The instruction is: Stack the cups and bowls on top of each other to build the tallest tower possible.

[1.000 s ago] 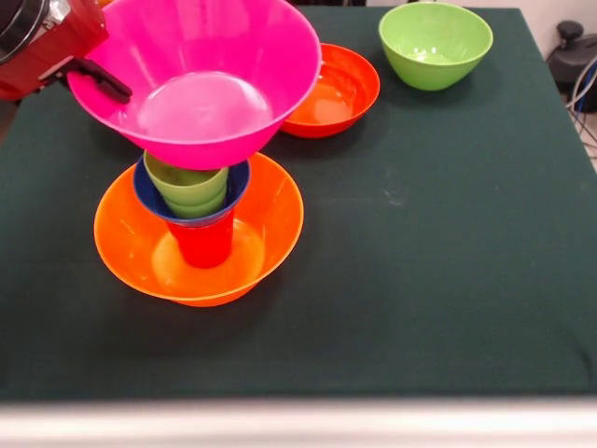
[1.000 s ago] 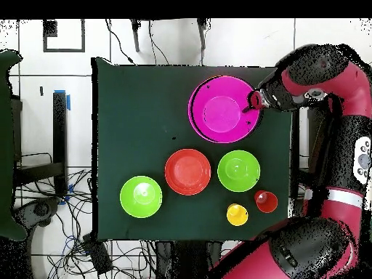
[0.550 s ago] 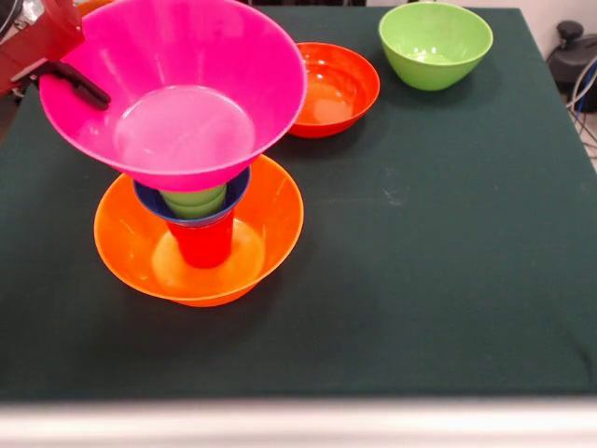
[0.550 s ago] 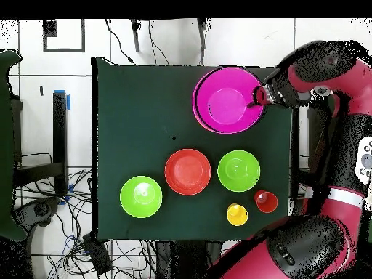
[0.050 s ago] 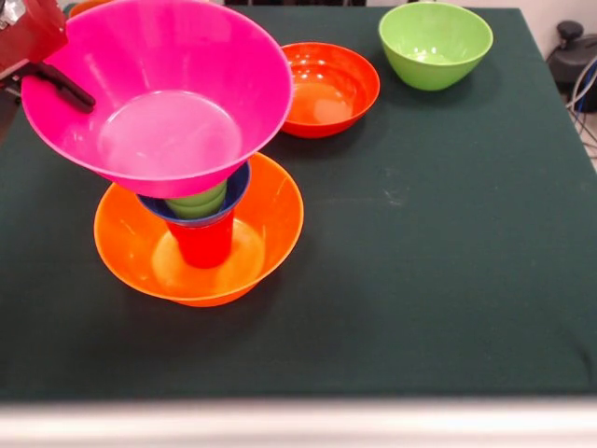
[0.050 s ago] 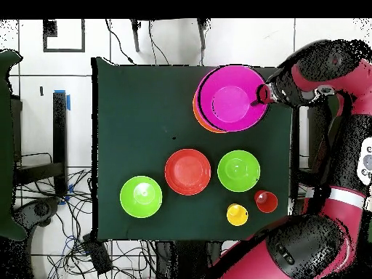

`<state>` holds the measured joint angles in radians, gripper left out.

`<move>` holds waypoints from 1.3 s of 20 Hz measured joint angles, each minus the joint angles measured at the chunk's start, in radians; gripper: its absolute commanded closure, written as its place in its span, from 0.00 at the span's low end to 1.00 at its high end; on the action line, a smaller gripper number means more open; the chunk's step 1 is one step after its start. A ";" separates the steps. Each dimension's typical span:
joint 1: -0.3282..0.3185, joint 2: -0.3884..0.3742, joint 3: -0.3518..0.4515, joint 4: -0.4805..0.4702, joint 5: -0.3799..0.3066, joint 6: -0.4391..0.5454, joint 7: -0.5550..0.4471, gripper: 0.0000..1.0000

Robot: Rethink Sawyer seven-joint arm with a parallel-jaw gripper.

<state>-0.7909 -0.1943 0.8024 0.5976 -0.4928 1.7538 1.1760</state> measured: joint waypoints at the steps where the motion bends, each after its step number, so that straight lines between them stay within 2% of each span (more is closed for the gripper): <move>1: 0.000 0.001 0.000 0.000 0.000 0.000 0.000 1.00; 26: 0.000 0.001 0.000 0.027 0.002 0.000 0.000 1.00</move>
<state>-0.7910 -0.1937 0.8024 0.6246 -0.4912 1.7538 1.1760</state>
